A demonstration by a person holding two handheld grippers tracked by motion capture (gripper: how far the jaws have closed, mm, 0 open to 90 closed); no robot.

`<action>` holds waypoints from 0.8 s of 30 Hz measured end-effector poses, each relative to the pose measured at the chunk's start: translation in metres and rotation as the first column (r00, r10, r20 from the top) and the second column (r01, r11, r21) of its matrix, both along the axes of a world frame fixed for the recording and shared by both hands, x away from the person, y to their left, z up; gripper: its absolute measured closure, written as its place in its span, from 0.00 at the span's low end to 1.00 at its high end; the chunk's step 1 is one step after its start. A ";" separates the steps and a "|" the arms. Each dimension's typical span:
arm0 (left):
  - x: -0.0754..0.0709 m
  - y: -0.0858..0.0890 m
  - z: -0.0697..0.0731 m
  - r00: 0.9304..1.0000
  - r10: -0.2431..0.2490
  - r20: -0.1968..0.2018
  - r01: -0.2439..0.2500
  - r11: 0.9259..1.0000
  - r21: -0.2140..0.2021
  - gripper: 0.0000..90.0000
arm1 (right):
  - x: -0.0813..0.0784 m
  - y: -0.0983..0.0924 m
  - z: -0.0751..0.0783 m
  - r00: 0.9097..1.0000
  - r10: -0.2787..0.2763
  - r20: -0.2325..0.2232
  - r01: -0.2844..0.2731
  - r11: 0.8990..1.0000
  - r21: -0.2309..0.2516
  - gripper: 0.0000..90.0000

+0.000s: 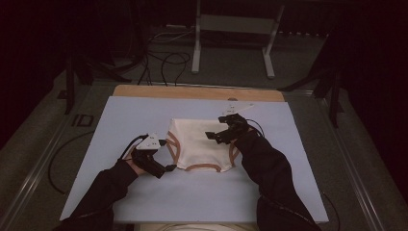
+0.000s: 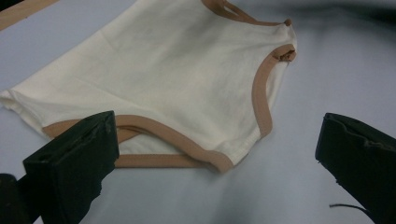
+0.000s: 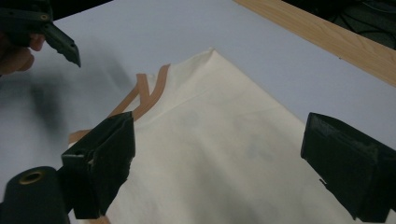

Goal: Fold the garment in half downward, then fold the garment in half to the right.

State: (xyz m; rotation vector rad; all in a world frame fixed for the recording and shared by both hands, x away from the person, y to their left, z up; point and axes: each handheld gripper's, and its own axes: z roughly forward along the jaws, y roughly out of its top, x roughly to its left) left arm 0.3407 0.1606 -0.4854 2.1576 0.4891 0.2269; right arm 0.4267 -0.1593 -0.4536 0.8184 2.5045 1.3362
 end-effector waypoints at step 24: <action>-0.008 -0.013 -0.003 0.996 -0.088 0.012 0.087 0.995 0.039 0.01 | 0.029 0.054 0.003 0.998 0.060 -0.033 -0.060 0.998 -0.021 0.11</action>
